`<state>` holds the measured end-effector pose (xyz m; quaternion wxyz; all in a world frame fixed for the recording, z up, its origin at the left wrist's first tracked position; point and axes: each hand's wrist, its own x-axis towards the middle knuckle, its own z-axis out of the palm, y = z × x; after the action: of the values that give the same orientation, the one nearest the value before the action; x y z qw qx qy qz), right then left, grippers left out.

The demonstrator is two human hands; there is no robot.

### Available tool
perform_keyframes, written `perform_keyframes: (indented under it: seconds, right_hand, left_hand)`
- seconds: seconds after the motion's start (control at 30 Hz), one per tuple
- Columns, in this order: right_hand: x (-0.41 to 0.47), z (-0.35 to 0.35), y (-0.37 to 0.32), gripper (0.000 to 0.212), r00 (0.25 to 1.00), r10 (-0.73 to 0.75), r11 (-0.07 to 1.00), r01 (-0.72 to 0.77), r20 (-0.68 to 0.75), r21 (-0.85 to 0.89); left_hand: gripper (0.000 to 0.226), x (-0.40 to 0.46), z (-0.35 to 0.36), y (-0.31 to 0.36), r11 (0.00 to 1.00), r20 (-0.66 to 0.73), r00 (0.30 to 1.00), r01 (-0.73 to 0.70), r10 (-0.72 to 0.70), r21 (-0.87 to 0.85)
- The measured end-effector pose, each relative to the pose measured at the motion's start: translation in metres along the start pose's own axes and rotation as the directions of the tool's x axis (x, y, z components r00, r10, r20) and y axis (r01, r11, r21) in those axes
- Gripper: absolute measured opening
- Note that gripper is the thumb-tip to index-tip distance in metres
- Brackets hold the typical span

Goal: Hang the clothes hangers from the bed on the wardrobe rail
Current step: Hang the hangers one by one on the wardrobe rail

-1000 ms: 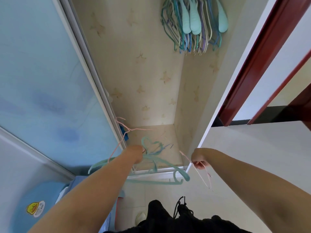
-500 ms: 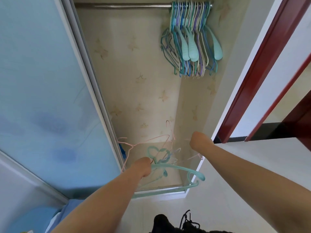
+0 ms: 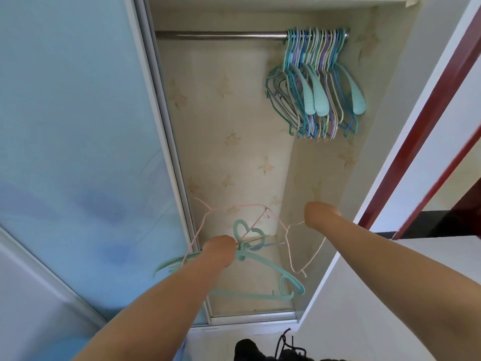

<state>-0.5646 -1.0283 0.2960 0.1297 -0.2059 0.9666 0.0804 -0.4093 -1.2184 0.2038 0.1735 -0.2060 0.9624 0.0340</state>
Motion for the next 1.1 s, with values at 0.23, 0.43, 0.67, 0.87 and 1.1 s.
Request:
perform_keyframes:
  seconds: [0.23,0.43,0.67,0.87,1.1]
  right_hand:
    - [0.005,-0.005,-0.003,0.042,0.992,-0.039,0.989,0.055,-0.120,0.136]
    - [0.004,-0.025,-0.008,0.033,0.989,0.082,0.996,-0.085,-0.127,-0.017]
    - [0.002,-0.063,-0.043,0.041,0.877,-0.007,0.916,0.199,-0.481,0.348]
    - [0.006,-0.148,-0.082,0.033,0.741,0.122,0.633,0.455,-0.660,0.627]
    - [0.048,-0.218,-0.078,0.032,0.787,0.281,0.451,0.398,-0.550,0.799]
  left_hand:
    - [0.019,0.017,-0.005,-0.025,0.999,0.036,0.999,-0.040,0.039,0.019]
    - [0.016,0.022,-0.013,-0.032,0.999,0.110,0.993,-0.033,0.035,-0.016]
    - [0.015,0.026,-0.028,-0.035,0.998,0.149,0.989,-0.008,0.016,-0.059]
    - [0.007,0.031,-0.050,-0.036,0.986,0.049,0.999,0.000,0.008,-0.168]
    - [0.020,0.033,-0.076,-0.034,0.987,-0.127,0.992,-0.034,0.013,-0.158]
